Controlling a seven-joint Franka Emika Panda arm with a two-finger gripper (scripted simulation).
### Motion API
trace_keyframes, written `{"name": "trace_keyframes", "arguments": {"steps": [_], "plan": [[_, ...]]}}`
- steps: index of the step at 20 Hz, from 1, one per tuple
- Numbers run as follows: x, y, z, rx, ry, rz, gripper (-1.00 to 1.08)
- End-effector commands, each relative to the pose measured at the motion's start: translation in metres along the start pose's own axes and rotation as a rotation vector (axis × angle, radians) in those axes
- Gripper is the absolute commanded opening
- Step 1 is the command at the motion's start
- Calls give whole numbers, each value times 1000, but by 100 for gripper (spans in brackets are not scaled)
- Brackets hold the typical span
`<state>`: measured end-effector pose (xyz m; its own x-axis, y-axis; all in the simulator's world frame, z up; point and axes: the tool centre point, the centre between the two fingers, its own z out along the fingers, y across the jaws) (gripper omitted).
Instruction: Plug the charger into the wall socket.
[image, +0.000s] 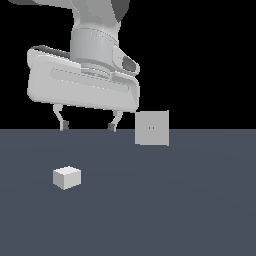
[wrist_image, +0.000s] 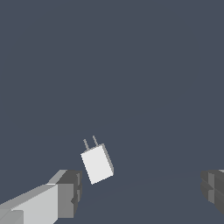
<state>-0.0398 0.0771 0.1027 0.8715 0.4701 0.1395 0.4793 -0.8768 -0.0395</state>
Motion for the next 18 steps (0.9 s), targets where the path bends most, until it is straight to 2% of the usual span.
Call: {"name": "trace_keyframes", "arguments": {"steps": [1,10,18], "plan": [[-2,-6,6,6,23,-59,100],[-9,-27,24,29,97,-253,100],[-14,-38,36,45,140,-366,100]]}}
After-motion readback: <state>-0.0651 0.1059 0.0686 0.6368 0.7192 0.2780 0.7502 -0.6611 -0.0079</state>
